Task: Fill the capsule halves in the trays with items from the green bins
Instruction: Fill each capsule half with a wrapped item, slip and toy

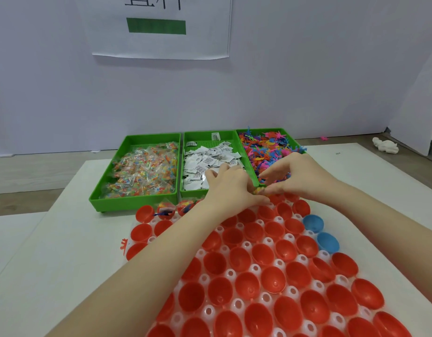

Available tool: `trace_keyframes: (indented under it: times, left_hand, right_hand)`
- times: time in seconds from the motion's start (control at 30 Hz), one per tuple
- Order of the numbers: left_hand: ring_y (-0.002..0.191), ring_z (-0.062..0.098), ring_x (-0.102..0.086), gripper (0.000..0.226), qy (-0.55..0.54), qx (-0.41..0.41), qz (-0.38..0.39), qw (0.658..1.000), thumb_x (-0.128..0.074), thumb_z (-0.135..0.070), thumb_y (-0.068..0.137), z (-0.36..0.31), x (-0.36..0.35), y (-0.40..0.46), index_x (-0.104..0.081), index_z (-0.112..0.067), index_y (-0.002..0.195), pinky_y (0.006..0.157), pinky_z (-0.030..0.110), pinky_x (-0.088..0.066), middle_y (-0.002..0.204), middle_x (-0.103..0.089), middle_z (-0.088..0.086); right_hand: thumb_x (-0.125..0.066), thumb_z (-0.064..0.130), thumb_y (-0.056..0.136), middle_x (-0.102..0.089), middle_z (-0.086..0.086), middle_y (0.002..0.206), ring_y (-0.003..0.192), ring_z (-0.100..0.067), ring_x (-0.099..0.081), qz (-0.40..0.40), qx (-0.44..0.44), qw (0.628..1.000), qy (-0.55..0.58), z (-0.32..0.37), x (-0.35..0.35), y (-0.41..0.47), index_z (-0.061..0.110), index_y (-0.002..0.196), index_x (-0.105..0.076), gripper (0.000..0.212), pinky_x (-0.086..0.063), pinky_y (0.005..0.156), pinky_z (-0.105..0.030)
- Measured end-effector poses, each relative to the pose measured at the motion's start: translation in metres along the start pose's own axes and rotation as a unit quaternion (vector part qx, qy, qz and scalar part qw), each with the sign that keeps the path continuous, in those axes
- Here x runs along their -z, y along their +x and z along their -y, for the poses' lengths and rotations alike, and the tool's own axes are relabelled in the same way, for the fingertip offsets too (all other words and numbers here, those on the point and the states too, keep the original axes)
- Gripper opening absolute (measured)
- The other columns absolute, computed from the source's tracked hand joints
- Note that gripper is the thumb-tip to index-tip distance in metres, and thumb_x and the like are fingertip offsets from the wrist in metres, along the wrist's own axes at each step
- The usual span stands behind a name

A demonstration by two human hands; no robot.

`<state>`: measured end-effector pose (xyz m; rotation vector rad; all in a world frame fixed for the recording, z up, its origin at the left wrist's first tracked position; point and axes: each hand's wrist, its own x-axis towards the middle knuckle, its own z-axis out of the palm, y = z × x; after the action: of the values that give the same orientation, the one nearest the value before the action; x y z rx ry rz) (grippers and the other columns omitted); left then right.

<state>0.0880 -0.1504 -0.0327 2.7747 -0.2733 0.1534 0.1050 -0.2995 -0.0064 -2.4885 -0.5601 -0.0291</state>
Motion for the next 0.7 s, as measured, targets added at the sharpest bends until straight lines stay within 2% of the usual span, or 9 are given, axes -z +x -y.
trace_keyframes:
  times: [0.13,0.27,0.37,0.4,0.47,0.5,0.57,0.63,0.7]
  left_hand:
    - [0.110,0.020,-0.036,0.045,-0.019,0.010,0.007,1.000,-0.065,-0.062,0.071,0.001,0.001,0.001,-0.073,-0.021,0.089,0.079,0.036,-0.017,0.105,-0.058,-0.002]
    - [0.120,0.016,-0.037,0.048,-0.061,0.020,0.002,0.998,-0.070,-0.062,0.065,0.002,0.009,-0.002,-0.069,-0.029,0.100,0.083,0.035,-0.017,0.117,-0.058,-0.009]
    - [0.123,0.012,-0.042,0.042,-0.183,0.045,-0.034,0.982,-0.072,-0.058,0.065,0.016,0.031,-0.010,-0.067,-0.036,0.100,0.095,0.032,-0.019,0.112,-0.058,-0.020]
    - [0.118,0.011,-0.048,0.033,-0.259,0.057,-0.060,0.962,-0.071,-0.055,0.069,0.024,0.042,-0.013,-0.068,-0.036,0.096,0.098,0.032,-0.026,0.102,-0.059,-0.024]
    - [0.097,0.007,-0.058,0.025,-0.367,0.089,-0.134,0.916,-0.066,-0.044,0.079,0.049,0.058,-0.018,-0.069,-0.026,0.095,0.082,0.021,-0.040,0.091,-0.064,-0.016]
    - [0.085,0.006,-0.058,0.025,-0.355,0.117,-0.169,0.912,-0.062,-0.038,0.084,0.064,0.064,-0.021,-0.069,-0.018,0.098,0.070,0.017,-0.039,0.090,-0.065,-0.008]
    - [0.079,0.017,-0.059,0.023,-0.198,0.199,-0.187,0.942,-0.057,-0.033,0.089,0.097,0.068,-0.026,-0.068,-0.013,0.095,0.062,0.024,-0.040,0.087,-0.066,0.005]
    - [0.092,0.030,-0.060,0.025,-0.001,0.275,-0.108,0.955,-0.055,-0.036,0.088,0.126,0.067,-0.032,-0.065,-0.014,0.092,0.071,0.030,-0.042,0.097,-0.067,0.013]
    - [0.105,0.033,-0.056,0.039,0.092,0.306,-0.022,0.947,-0.054,-0.045,0.086,0.144,0.063,-0.037,-0.062,-0.013,0.106,0.084,0.034,-0.044,0.112,-0.063,0.013]
  right_hand:
    - [-0.080,0.016,0.069,-0.065,0.015,0.070,0.064,0.014,-0.056,-0.021,0.013,0.999,0.027,-0.002,0.004,-0.001,0.018,0.093,-0.074,0.025,-0.040,0.060,0.001]
    - [-0.070,0.019,0.081,-0.065,0.012,0.072,0.064,0.010,-0.057,-0.131,-0.022,0.984,0.119,-0.009,0.009,0.001,0.021,0.082,-0.071,0.003,-0.041,0.059,-0.003]
    - [-0.063,0.024,0.087,-0.068,-0.001,0.085,0.073,-0.004,-0.059,-0.217,-0.095,0.968,0.086,-0.025,0.010,0.006,0.015,0.089,-0.071,0.012,-0.043,0.065,-0.017]
    - [-0.060,0.025,0.089,-0.069,-0.006,0.095,0.082,-0.013,-0.061,-0.210,-0.122,0.969,0.045,-0.033,0.011,0.007,0.011,0.098,-0.070,0.020,-0.045,0.073,-0.024]
    - [-0.059,0.029,0.089,-0.063,-0.013,0.117,0.106,-0.026,-0.057,-0.125,-0.171,0.976,-0.041,-0.047,0.013,0.008,0.006,0.116,-0.063,0.036,-0.044,0.090,-0.034]
    - [-0.059,0.033,0.088,-0.060,-0.013,0.123,0.113,-0.028,-0.054,-0.074,-0.188,0.976,-0.080,-0.053,0.013,0.007,0.006,0.121,-0.059,0.043,-0.042,0.094,-0.036]
    - [-0.056,0.040,0.089,-0.061,-0.010,0.124,0.113,-0.027,-0.054,-0.012,-0.195,0.971,-0.137,-0.059,0.012,0.006,0.011,0.119,-0.062,0.042,-0.043,0.092,-0.036]
    - [-0.055,0.037,0.090,-0.066,-0.009,0.114,0.098,-0.024,-0.056,-0.011,-0.186,0.973,-0.140,-0.061,0.011,0.007,0.012,0.107,-0.069,0.033,-0.042,0.078,-0.032]
    - [-0.060,0.028,0.088,-0.067,-0.013,0.103,0.086,-0.021,-0.053,-0.030,-0.183,0.977,-0.101,-0.060,0.010,0.010,0.006,0.098,-0.071,0.026,-0.038,0.070,-0.029]
